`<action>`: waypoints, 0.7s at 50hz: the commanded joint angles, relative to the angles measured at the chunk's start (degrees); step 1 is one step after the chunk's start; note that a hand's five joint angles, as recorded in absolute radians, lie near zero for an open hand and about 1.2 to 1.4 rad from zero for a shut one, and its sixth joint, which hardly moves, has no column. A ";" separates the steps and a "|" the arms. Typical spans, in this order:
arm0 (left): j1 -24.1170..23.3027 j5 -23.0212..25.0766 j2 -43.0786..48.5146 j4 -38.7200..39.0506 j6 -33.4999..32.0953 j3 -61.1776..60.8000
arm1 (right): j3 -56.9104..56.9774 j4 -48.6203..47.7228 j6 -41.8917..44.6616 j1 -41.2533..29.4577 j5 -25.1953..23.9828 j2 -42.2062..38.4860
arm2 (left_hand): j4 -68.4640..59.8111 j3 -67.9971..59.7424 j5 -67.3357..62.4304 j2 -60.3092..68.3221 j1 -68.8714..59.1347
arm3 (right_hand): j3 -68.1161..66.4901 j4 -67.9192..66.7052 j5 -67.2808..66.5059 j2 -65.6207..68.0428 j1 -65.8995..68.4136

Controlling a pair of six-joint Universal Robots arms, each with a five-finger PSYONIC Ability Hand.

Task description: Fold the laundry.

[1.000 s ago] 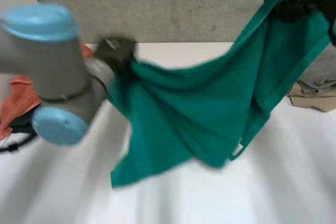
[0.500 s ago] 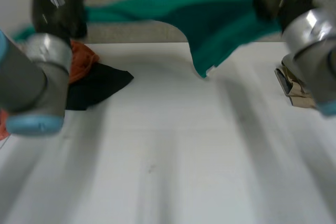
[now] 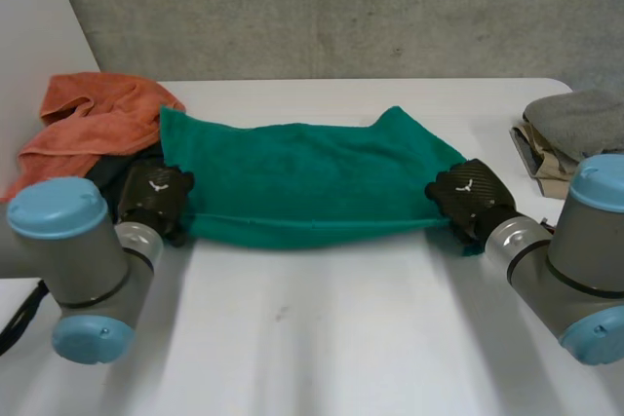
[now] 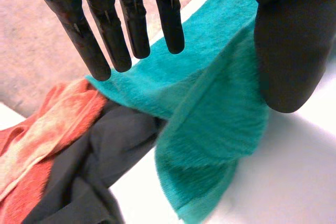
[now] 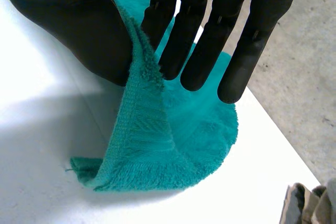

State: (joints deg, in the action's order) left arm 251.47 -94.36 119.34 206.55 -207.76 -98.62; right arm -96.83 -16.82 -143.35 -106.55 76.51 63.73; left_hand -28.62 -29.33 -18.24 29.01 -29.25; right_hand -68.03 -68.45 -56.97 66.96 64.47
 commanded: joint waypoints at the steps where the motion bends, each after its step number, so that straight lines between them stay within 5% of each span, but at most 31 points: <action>1: 3.67 2.94 -2.53 -0.09 1.65 -2.19 | -0.29 0.56 -0.53 1.34 -0.04 0.61 | -5.13 -4.42 -5.51 4.74 -4.50 | -11.97 -11.55 -13.03 13.04 15.53; 5: 5.08 6.19 -4.28 -0.88 2.36 -3.68 | -0.03 1.61 -0.71 1.70 -0.22 0.52 | -34.84 -34.14 -35.22 34.45 -34.21 | -11.97 -11.55 -13.03 13.04 15.53; 6: 5.34 8.12 -5.16 -1.67 2.53 -4.38 | 0.14 2.14 -0.71 1.61 -0.22 0.52 | -51.21 -50.51 -51.59 50.83 -50.58 | -11.97 -11.55 -13.03 13.04 15.53; 13: 5.61 9.37 -11.04 -7.99 2.01 -6.06 | 2.08 7.40 -0.45 1.34 0.13 2.27 | -51.38 -50.67 -51.76 50.99 -50.75 | -11.97 -11.55 -13.03 13.04 15.53; 26: 7.72 10.68 -40.48 -35.23 -0.72 6.57 | 22.71 37.45 10.02 7.31 1.54 23.28 | -51.38 -50.67 -51.76 50.99 -50.75 | -11.97 -11.55 -13.03 13.04 15.53; 29: 7.89 10.68 -40.94 -36.83 -0.02 9.75 | 25.80 39.84 9.93 7.41 0.66 22.50 | -51.38 -50.67 -51.76 50.99 -50.75 | -11.97 -11.55 -13.03 13.04 15.53; 35: 6.67 8.49 -27.34 -41.04 -1.68 17.75 | 29.76 47.66 13.70 5.13 0.66 12.75 | -51.38 -50.67 -51.76 50.99 -50.75 | -11.97 -11.55 -13.03 13.04 15.53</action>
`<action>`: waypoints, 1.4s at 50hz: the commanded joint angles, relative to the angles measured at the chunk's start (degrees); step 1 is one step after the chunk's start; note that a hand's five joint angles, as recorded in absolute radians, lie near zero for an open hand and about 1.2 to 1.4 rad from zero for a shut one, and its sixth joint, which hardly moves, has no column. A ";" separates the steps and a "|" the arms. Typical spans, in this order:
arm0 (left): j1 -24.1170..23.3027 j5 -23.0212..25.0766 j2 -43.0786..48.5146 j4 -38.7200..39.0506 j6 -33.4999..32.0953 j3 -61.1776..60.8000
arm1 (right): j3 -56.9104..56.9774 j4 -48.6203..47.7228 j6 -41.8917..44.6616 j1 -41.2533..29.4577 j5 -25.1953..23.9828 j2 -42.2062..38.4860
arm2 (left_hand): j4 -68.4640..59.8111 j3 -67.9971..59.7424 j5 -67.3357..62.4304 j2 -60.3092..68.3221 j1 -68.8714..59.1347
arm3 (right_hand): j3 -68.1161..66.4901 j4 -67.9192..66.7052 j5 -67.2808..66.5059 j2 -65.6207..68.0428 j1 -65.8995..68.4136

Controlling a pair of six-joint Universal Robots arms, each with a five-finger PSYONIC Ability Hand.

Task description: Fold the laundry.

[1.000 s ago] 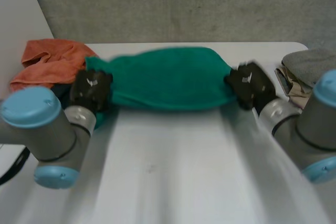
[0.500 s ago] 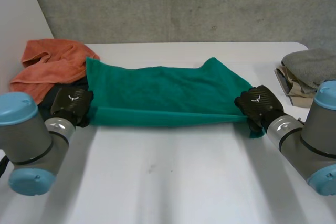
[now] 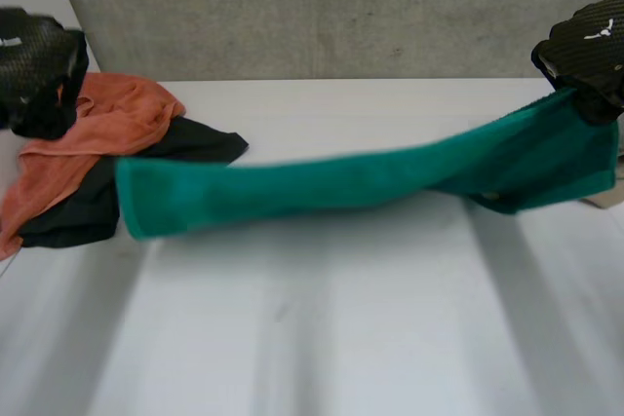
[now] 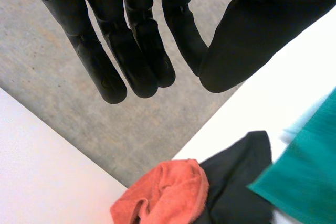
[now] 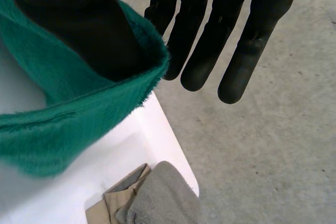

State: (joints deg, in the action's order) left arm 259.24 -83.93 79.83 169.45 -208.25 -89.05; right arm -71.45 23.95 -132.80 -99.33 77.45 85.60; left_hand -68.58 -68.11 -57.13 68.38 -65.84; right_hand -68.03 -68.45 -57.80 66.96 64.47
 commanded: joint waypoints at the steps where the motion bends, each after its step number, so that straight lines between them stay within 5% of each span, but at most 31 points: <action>1: -1.46 -2.55 14.62 -4.91 -1.71 9.32 | 4.74 7.51 4.20 -2.45 -0.02 -10.62 | -11.42 -11.89 -12.87 11.62 -14.16 | -11.97 -11.55 -12.20 13.04 15.53; 11: -6.82 -5.98 37.76 -12.74 -1.73 21.90 | 7.73 6.03 0.97 -6.23 5.26 -24.69 | -11.42 -11.89 -12.87 11.62 -14.16 | -11.97 -11.55 -12.20 13.04 15.53; 13: -7.52 -5.37 37.68 -12.83 0.29 21.20 | 6.77 3.75 -0.52 -6.14 5.17 -24.61 | -0.58 -1.05 -2.04 0.78 -3.33 | -11.97 -11.55 -12.20 13.04 15.53; 14: -8.22 -5.10 36.89 -12.74 2.65 19.72 | 5.28 1.91 -1.66 -6.05 5.17 -24.00 | 21.15 20.68 19.69 -20.95 18.40 | -11.97 -11.55 -12.20 13.04 15.53; 16: -9.28 -5.01 35.57 -12.57 5.04 17.61 | 3.70 -0.47 -2.46 -5.70 5.17 -22.85 | 33.77 33.30 32.32 -33.57 31.03 | -11.97 -11.55 -12.20 13.04 15.53; 24: -16.04 -8.53 25.64 -10.46 13.66 2.93 | -6.50 -9.97 -2.91 -2.80 4.03 -14.94 | 34.82 34.35 33.37 -34.62 32.08 | -11.97 -11.55 -12.20 13.04 15.53; 34: -31.41 -18.79 22.47 -1.87 14.02 -13.94 | -13.10 -14.45 -3.17 0.10 3.67 -13.79 | 40.53 40.05 39.07 -40.32 37.78 | -11.97 -11.55 -12.20 13.04 15.53; 38: -34.15 -23.37 22.47 3.50 12.79 -17.28 | -13.80 -14.98 -3.34 1.06 2.80 -13.79 | 41.38 40.91 39.93 -41.18 38.64 | -11.97 -11.55 -12.20 13.04 15.53; 70: -31.79 -23.21 29.32 21.87 4.97 -22.48 | -18.90 -18.67 -4.22 1.51 0.07 -13.71 | 35.51 35.04 34.05 -35.31 32.76 | -11.97 -11.55 -12.20 13.04 15.53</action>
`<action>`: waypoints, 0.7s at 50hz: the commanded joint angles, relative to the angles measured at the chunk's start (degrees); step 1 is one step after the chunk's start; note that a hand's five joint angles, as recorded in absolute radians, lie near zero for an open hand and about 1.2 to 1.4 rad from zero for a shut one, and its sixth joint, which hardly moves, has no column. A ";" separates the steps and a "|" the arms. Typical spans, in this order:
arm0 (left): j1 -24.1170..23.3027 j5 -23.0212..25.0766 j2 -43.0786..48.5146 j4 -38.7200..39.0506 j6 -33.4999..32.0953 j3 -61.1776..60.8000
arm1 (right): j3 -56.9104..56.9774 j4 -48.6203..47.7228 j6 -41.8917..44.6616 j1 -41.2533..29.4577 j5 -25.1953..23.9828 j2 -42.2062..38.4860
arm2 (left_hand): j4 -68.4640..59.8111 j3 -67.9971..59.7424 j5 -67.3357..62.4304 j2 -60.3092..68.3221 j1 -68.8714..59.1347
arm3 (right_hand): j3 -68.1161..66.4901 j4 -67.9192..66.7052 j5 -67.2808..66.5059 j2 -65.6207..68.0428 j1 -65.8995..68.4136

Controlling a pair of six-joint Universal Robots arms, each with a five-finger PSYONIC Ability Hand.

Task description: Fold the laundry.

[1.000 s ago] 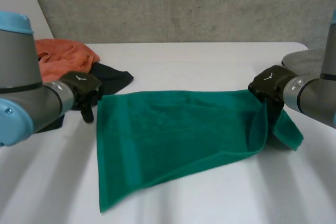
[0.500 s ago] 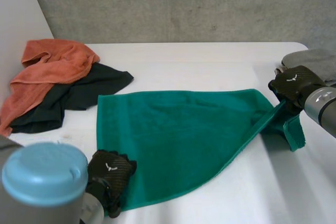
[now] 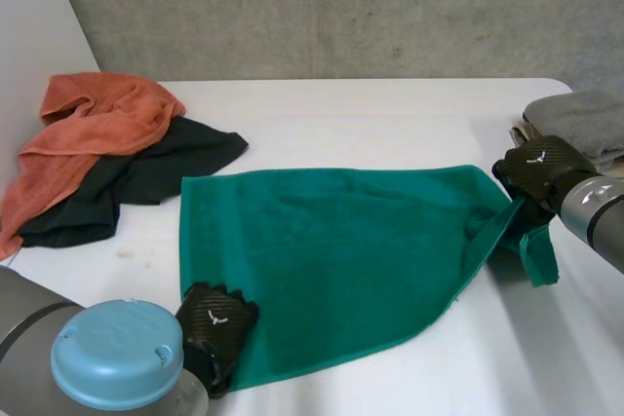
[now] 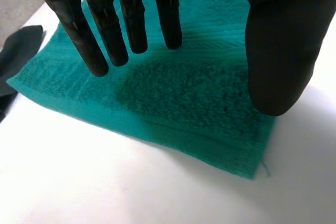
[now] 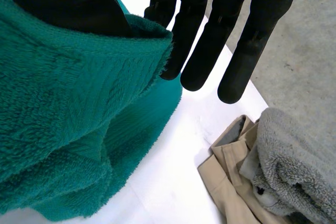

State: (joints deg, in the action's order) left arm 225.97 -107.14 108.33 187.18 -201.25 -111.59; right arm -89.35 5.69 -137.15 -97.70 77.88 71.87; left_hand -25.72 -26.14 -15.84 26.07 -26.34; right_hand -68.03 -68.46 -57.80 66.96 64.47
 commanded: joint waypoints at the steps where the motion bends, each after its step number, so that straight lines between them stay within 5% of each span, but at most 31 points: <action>1: 1.75 0.00 1.10 4.94 -2.39 0.06 | -1.09 -0.51 0.13 -0.13 -0.45 0.03 | -7.37 -6.95 -7.25 7.02 -6.75 | -11.97 -11.54 -12.20 13.04 15.53; 15: 4.92 0.61 2.59 11.10 -5.12 0.50 | -1.36 -0.86 0.04 -0.30 -0.63 0.03 | -22.51 -22.09 -22.39 22.16 -21.89 | -11.97 -11.54 -12.20 13.04 15.53; 24: 1.06 2.02 -2.23 4.53 -2.49 -2.22 | -1.44 -0.95 0.13 -0.30 -0.54 0.03 | 13.26 13.68 13.38 -13.61 13.88 | -11.97 -11.54 -12.20 13.04 15.53; 35: -0.36 2.72 -1.10 2.05 0.60 -2.23 | -2.15 -1.03 0.22 -0.56 -0.45 -0.24 | 12.98 13.41 13.11 -13.33 13.61 | -11.97 -11.54 -12.20 13.04 15.53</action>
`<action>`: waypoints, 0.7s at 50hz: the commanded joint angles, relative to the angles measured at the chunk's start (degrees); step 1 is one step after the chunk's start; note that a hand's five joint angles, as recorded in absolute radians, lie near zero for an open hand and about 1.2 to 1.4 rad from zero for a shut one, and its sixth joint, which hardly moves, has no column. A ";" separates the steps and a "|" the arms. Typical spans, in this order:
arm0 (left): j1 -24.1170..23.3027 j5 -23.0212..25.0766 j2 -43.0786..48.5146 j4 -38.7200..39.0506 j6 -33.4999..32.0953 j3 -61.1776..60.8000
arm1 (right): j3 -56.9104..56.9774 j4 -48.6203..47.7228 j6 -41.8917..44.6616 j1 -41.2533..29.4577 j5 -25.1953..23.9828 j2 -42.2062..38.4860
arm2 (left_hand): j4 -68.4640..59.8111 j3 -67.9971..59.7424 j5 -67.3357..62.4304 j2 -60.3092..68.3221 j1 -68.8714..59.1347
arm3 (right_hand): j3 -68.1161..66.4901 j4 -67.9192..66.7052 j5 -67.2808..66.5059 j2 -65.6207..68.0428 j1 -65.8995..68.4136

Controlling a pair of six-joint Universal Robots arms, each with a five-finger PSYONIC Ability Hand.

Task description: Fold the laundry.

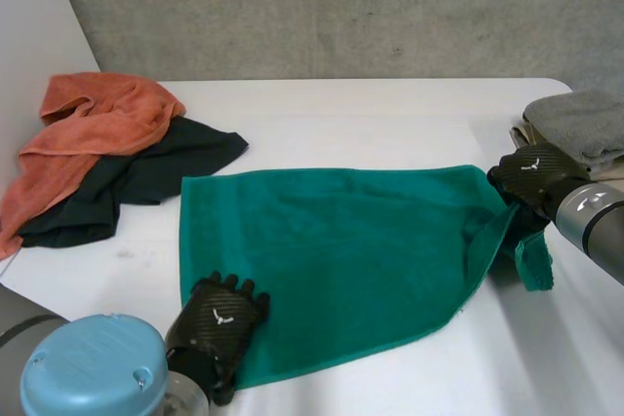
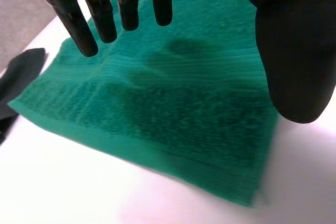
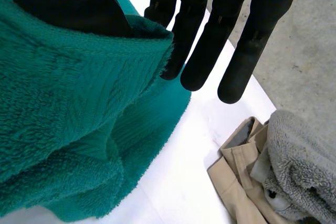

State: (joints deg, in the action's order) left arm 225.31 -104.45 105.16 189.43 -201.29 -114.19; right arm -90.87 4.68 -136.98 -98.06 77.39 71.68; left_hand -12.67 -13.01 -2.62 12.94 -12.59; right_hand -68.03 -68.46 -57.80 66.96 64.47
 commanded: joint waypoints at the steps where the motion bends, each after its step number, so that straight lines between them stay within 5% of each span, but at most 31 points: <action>1: 0.57 -0.14 2.68 0.24 0.28 0.37 | -0.80 -0.10 0.04 -0.29 0.04 0.04 | -1.06 -0.73 -1.11 0.79 -1.14 | -11.97 -11.54 -12.20 13.04 15.53; 27: 7.51 1.52 6.11 11.58 -6.05 2.04 | -1.06 -0.37 0.13 -0.20 -0.05 0.22 | -16.70 -16.36 -16.75 16.43 -16.78 | -11.97 -11.54 -12.20 13.04 15.53; 31: 8.04 2.23 7.34 12.46 -6.05 2.22 | -1.06 -0.37 0.04 -0.20 -0.05 0.22 | -29.63 -29.29 -29.68 29.36 -29.71 | -11.97 -11.54 -12.20 13.04 15.53; 35: 8.48 2.76 7.08 13.33 -5.96 2.13 | -1.24 -0.37 0.13 -0.20 0.04 0.22 | -67.21 -66.88 -67.26 66.94 -67.29 | -11.97 -11.54 -12.20 13.04 15.53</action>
State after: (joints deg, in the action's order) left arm 233.27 -102.48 112.05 201.65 -207.33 -112.04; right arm -91.97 4.31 -136.91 -98.26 77.35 71.89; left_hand -46.46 -46.29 -35.89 46.42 -49.00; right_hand -68.03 -68.46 -57.80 66.96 64.47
